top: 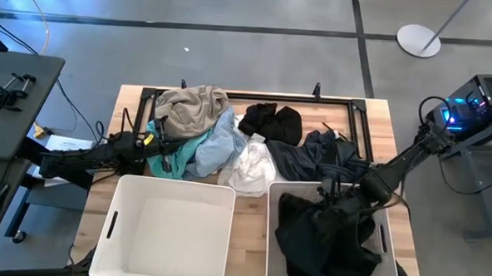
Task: Sort clothes
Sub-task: Put the dark blue pants into the right white laundry bin
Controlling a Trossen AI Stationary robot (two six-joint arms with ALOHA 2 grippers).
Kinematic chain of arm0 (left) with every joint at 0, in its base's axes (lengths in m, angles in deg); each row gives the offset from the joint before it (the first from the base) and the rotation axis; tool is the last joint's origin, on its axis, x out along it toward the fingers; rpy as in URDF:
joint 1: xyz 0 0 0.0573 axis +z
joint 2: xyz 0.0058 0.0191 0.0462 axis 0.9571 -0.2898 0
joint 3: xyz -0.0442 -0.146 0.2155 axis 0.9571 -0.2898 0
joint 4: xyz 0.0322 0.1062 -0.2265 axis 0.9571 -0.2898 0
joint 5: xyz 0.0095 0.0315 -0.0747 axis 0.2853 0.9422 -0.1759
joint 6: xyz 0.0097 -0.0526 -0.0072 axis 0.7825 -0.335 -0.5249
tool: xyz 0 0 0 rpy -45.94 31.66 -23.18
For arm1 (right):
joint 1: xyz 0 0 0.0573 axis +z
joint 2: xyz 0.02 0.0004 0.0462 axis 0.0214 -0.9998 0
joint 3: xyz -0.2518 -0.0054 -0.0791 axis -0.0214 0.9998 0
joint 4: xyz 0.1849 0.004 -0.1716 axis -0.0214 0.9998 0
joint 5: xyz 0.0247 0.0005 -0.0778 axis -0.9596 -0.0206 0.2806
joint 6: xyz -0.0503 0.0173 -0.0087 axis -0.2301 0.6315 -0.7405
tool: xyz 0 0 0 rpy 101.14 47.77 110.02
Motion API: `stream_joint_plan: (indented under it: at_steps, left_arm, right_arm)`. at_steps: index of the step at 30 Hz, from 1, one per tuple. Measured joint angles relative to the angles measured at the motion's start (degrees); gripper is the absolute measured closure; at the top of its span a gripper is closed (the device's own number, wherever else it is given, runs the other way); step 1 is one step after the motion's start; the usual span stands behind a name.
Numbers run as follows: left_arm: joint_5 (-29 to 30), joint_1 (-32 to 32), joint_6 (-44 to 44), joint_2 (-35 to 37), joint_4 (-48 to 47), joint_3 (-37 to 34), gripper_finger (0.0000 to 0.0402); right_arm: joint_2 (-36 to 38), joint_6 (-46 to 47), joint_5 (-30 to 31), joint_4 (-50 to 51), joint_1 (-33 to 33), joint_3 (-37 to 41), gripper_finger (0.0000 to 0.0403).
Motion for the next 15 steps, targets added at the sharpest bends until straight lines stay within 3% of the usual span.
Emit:
stream_joint_plan:
  at_steps: [7,15]
  left_arm:
    - [-0.01,0.0,0.0,0.01,0.01,0.0,0.0402]
    - [-0.02,-0.01,0.0,-0.02,0.0,0.0,0.0402]
  right_arm:
    - [-0.06,-2.96,0.53,-0.77,0.29,-9.07,0.0242]
    - [-0.11,-2.48,5.95,9.01,4.15,-24.38,0.0285]
